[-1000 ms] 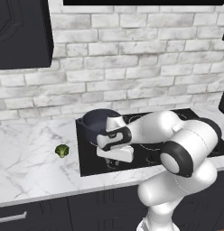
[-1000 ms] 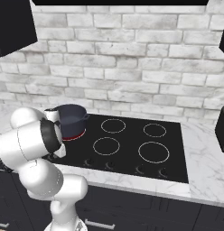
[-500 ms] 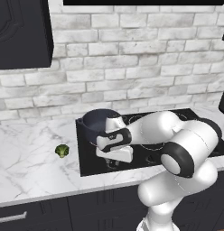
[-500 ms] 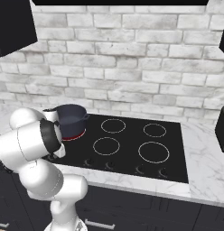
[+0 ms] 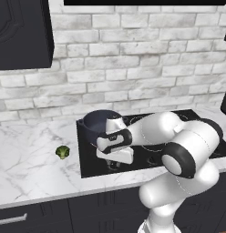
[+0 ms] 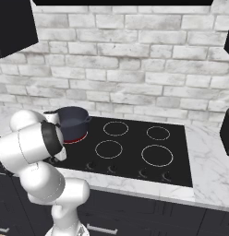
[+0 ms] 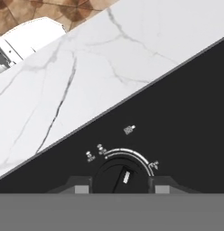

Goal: Turn on the burner for the pot on the stove. Wait thirty seconds for the pot to heat up. Then add the broccoli to the pot.

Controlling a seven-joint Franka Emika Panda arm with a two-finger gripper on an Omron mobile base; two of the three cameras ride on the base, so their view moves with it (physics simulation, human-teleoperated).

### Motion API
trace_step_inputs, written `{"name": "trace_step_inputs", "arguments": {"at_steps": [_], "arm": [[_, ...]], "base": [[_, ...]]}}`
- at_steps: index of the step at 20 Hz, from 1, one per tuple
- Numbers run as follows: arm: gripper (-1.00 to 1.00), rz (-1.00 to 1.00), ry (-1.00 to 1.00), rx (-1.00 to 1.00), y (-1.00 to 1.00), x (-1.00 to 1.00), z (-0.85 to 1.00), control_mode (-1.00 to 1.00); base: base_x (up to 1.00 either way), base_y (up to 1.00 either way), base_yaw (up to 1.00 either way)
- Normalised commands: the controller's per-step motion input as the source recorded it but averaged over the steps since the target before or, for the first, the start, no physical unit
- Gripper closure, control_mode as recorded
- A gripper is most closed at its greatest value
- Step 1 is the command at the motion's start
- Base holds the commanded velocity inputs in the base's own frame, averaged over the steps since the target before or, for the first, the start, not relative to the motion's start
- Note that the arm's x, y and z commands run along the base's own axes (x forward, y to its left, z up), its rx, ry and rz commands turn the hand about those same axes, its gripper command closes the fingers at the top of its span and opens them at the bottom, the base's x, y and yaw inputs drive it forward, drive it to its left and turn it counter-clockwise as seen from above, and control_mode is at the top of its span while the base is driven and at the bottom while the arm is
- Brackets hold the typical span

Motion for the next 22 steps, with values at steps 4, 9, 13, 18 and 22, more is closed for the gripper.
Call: {"name": "trace_step_inputs", "arguments": {"at_steps": [4,9,13,18,22], "arm": [[1.00,0.00,0.00,0.00,0.00,0.00,0.00,-1.00],[1.00,0.00,0.00,0.00,0.00,0.00,0.00,-1.00],[1.00,0.00,0.00,0.00,0.00,0.00,0.00,-1.00],[1.00,0.00,0.00,0.00,0.00,0.00,0.00,-1.00],[1.00,0.00,0.00,0.00,0.00,0.00,0.00,-1.00]], "base": [[0.00,0.00,0.00],[0.00,0.00,0.00],[0.00,0.00,0.00],[0.00,0.00,0.00],[0.00,0.00,0.00]]}}
